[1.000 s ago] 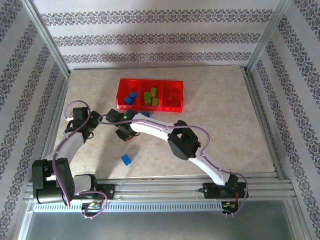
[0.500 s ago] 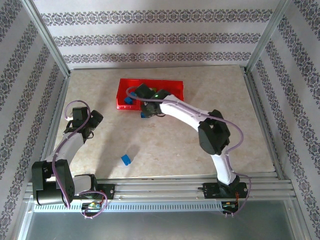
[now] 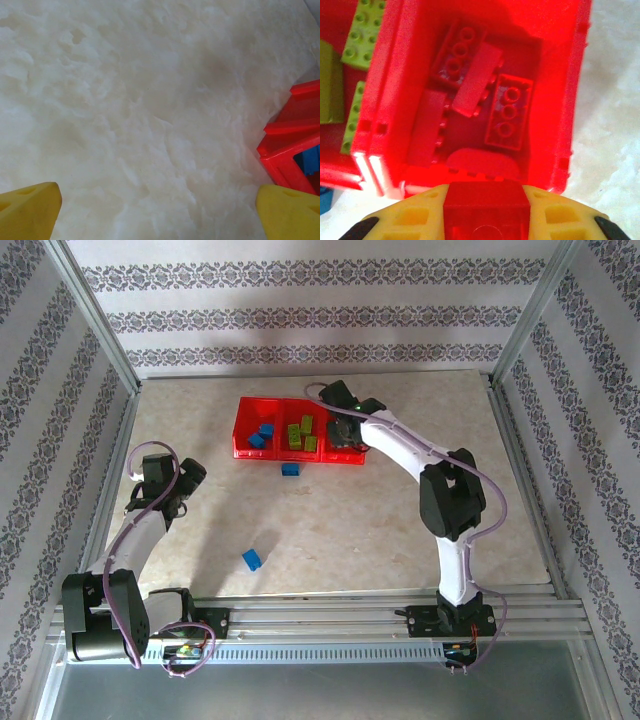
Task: Sort the legos into containers by color
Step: Place the lego in the container.
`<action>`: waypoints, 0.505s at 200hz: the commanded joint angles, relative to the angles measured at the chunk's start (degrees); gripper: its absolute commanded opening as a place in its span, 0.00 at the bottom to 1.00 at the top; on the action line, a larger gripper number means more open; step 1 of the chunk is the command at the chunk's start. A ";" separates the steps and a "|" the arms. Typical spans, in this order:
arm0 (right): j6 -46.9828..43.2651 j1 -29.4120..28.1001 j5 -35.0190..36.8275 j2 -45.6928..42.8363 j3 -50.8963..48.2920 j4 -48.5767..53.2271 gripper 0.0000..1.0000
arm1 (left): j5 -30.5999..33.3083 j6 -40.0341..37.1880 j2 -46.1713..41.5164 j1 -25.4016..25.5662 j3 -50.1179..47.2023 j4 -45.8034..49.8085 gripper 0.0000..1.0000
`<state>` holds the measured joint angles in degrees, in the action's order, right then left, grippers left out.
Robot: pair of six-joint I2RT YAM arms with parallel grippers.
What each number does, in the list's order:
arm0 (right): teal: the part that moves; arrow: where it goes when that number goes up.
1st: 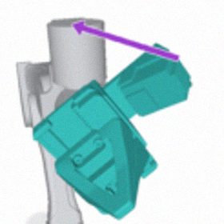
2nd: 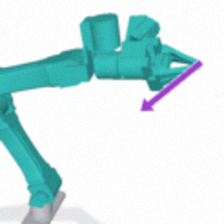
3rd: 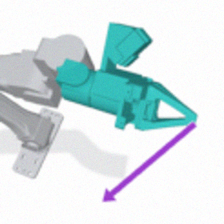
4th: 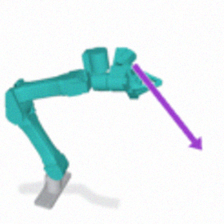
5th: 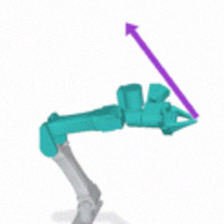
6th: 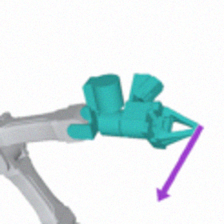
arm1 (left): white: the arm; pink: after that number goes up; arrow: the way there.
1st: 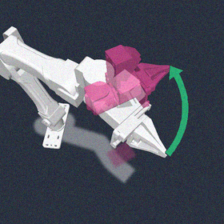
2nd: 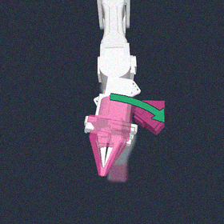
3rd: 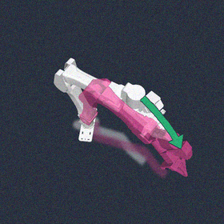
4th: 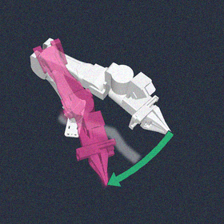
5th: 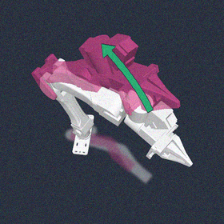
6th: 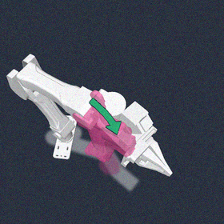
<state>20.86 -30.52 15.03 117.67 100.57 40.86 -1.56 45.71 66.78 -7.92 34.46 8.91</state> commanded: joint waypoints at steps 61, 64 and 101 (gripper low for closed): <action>-2.63 3.18 3.08 7.78 10.48 0.66 0.33 | -0.11 -2.28 -1.55 1.24 1.38 1.20 1.00; -2.64 3.19 3.10 7.94 10.66 0.70 0.33 | -0.09 -2.42 -1.56 1.31 1.40 1.37 1.00; -2.89 3.37 3.18 8.04 11.38 0.79 0.42 | -0.02 -3.31 -1.70 1.92 1.94 2.34 1.00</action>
<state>18.74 -27.83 16.78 125.32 109.89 40.86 -1.52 44.36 65.95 -6.98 34.52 9.41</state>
